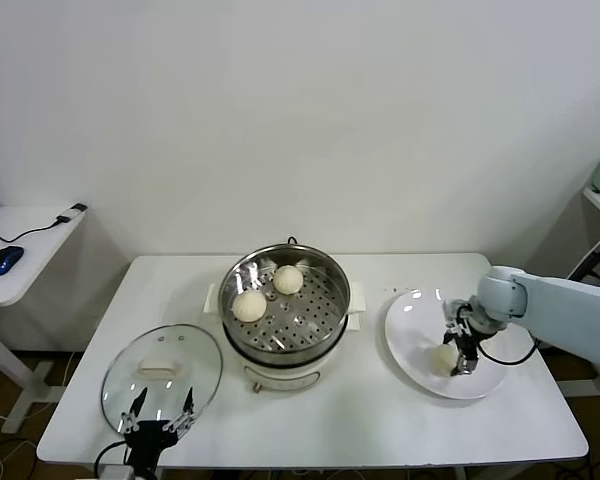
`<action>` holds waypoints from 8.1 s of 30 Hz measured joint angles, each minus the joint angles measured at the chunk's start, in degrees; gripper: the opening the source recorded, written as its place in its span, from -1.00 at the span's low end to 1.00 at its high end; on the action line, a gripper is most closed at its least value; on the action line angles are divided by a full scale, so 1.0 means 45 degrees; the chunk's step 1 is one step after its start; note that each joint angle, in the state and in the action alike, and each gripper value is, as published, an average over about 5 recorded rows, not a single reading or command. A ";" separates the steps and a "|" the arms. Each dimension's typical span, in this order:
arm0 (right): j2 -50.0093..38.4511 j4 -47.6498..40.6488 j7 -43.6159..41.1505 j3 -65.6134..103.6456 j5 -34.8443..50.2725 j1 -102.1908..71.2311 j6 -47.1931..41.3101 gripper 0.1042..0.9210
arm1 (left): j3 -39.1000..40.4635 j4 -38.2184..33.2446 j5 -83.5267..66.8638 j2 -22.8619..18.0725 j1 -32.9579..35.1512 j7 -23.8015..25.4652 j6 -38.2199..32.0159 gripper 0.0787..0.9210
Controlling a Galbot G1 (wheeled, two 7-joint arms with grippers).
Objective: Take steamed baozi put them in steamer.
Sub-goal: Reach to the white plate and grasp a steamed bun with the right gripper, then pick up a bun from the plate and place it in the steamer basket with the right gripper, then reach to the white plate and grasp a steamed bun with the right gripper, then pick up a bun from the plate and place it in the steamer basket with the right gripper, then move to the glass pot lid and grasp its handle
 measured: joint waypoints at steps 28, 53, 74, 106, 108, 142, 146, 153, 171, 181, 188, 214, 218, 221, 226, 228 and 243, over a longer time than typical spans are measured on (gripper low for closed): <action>0.4538 0.1654 -0.2931 -0.1755 0.1788 0.7963 0.5205 0.36 | 0.0011 -0.0170 0.0128 0.0016 0.0021 -0.0004 0.0112 0.77; 0.9429 0.0357 -0.2308 -0.0905 -0.3162 0.4306 0.8769 0.34 | -0.0112 -0.0278 0.0072 -0.0039 0.0086 -0.0006 0.0103 0.77; 0.9469 -0.0364 -0.2730 -0.0770 -0.2406 0.4839 0.9948 0.76 | -0.0028 -0.0363 0.0142 -0.0016 0.0104 0.0044 0.0096 0.77; 0.0915 -0.1880 -0.2747 -0.2521 -0.0308 0.4771 0.4413 0.76 | -0.0281 -0.0412 0.0085 -0.0154 0.0176 0.0036 0.0082 0.77; 0.0687 -0.2137 -0.2660 -0.1933 -0.0527 0.4011 0.4109 0.76 | -0.0295 -0.0434 0.0111 -0.0186 0.0222 0.0036 0.0082 0.77; 0.0945 -0.4436 -0.2148 0.2646 -0.2406 -0.1240 0.2586 0.31 | -0.0236 -0.0371 0.0245 -0.0174 0.0349 0.0014 0.0075 0.77; 0.0887 -0.4215 -0.2282 0.2391 -0.2250 -0.0880 0.2513 0.30 | -0.0194 -0.0403 0.0254 -0.0177 0.0371 0.0003 0.0100 0.77; 0.1052 -0.3222 -0.2525 0.0502 -0.0936 0.1443 0.2366 0.30 | -0.0177 -0.0531 0.0241 -0.0170 0.0359 0.0000 0.0171 0.77; 0.4158 0.0794 -0.1943 -0.3345 0.6148 0.8787 0.0522 0.30 | -0.0027 -0.0842 0.0096 -0.0052 0.0213 0.0054 0.0389 0.77; 0.6201 0.1094 -0.0430 -0.3015 0.7166 0.7733 -0.0792 0.30 | -0.0165 -0.0822 -0.0022 -0.0023 0.0134 0.0066 0.0457 0.77; 0.6874 0.0575 0.0204 -0.2874 0.6877 0.6370 -0.1191 0.30 | -0.0181 -0.0724 -0.0033 0.0040 0.0089 0.0079 0.0473 0.77; 0.7118 -0.0763 -0.0469 -0.2133 0.6861 0.5122 -0.0019 0.76 | -0.0162 -0.0972 -0.0062 -0.0021 0.0106 0.0125 0.0651 0.77; 0.6642 -0.1007 -0.0265 -0.1226 0.7493 0.4992 0.0409 0.76 | -0.0137 -0.1058 -0.0134 -0.0052 0.0113 0.0099 0.0655 0.77; 0.6225 -0.1266 0.0603 0.0086 0.7666 0.4465 0.0664 0.76 | -0.0132 -0.1131 -0.0213 -0.0083 0.0080 0.0066 0.0675 0.77; 0.5536 -0.1486 0.2801 0.2852 0.7353 0.3336 0.0842 0.76 | -0.0197 -0.1278 -0.0400 -0.0010 0.0064 0.0017 0.0661 0.77; 0.5198 -0.1413 0.3741 0.3967 0.7207 0.2870 0.0827 0.76 | -0.0262 -0.1355 -0.0488 0.0064 0.0053 0.0007 0.0609 0.77; 0.1235 0.1842 0.8876 1.3151 0.5837 -0.4705 0.1259 0.76 | -0.0668 -0.1491 -0.0931 0.0561 -0.0364 -0.0150 -0.0230 0.77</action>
